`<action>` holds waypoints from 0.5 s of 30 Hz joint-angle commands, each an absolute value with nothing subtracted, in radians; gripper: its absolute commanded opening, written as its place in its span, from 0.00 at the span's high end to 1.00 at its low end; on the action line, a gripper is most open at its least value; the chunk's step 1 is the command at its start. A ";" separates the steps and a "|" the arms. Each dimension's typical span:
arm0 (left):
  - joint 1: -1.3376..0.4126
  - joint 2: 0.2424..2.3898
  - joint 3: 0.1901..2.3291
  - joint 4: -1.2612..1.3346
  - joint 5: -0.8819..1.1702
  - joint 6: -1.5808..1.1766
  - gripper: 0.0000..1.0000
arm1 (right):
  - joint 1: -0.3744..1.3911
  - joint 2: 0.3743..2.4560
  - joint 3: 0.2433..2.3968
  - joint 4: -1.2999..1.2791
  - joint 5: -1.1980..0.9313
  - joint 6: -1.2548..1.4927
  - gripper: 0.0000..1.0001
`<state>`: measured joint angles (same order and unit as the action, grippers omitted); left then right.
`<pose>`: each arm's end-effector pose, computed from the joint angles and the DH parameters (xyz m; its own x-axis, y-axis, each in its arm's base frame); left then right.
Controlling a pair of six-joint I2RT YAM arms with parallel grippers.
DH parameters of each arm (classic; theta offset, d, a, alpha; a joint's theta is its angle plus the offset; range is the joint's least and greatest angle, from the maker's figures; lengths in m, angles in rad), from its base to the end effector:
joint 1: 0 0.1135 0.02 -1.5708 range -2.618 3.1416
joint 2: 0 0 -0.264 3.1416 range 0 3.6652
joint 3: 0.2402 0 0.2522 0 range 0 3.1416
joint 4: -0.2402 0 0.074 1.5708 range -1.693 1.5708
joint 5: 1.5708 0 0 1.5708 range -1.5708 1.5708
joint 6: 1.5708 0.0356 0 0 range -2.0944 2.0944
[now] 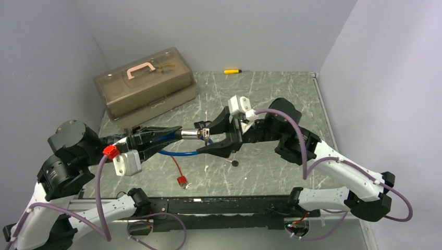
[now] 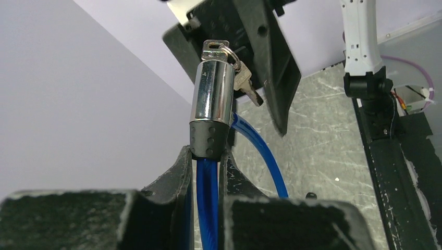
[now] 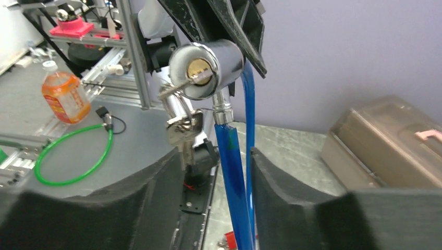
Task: Unlock with the key
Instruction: Unlock the lock.
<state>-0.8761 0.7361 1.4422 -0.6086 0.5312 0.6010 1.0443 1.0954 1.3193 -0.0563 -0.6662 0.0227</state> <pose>0.0348 -0.0699 0.5055 0.6085 0.0314 -0.7930 0.7773 0.1781 0.6035 0.0942 0.2058 0.4781 0.0614 0.1412 -0.9881 -0.9876 -0.1350 -0.0807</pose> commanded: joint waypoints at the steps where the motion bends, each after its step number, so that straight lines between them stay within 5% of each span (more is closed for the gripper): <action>1: -0.862 0.739 1.489 -0.472 0.560 0.537 1.00 | 1.068 1.124 1.345 0.022 -0.596 0.016 0.61; 3: -0.855 0.740 1.501 -0.469 0.557 0.528 1.00 | 1.069 1.109 1.314 0.041 -0.563 0.026 0.81; 7: -0.837 0.732 1.520 -0.441 0.473 0.495 1.00 | 1.069 1.024 1.215 0.059 -0.454 0.026 1.00; 15: -0.803 0.725 1.481 -0.441 0.200 0.519 1.00 | 1.066 0.996 1.111 -0.075 -0.249 0.066 1.00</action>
<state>-0.8173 0.7193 1.4879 -0.4908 0.3813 0.5072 1.0668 0.9665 1.1023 -0.0105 -0.3931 0.0322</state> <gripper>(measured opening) 0.143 0.154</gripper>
